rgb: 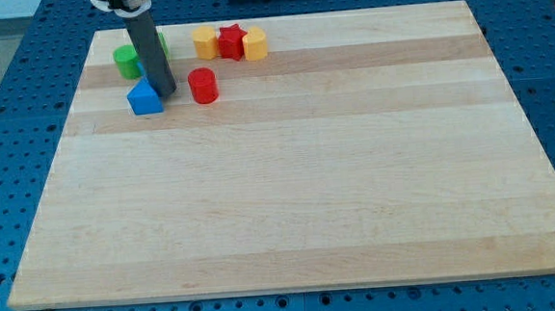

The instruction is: Move the blue triangle into the blue cube

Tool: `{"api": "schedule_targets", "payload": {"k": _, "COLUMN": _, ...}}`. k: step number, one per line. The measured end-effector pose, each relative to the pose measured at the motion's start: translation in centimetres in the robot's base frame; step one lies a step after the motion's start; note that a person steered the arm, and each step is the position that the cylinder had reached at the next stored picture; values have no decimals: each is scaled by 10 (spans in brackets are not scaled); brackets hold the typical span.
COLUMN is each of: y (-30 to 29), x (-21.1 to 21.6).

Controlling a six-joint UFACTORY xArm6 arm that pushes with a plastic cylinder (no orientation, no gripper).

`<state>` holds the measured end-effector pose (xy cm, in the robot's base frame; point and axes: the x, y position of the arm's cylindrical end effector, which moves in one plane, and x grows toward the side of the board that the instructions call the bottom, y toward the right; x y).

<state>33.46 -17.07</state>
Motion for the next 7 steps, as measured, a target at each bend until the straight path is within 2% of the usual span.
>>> {"api": "schedule_targets", "payload": {"k": 2, "y": -7, "x": -4}}
{"api": "schedule_targets", "payload": {"k": 3, "y": 35, "x": 40}}
{"api": "schedule_targets", "payload": {"k": 4, "y": 62, "x": 43}}
{"api": "schedule_targets", "payload": {"k": 5, "y": 52, "x": 95}}
{"api": "schedule_targets", "payload": {"k": 6, "y": 6, "x": 103}}
{"api": "schedule_targets", "payload": {"k": 7, "y": 3, "x": 102}}
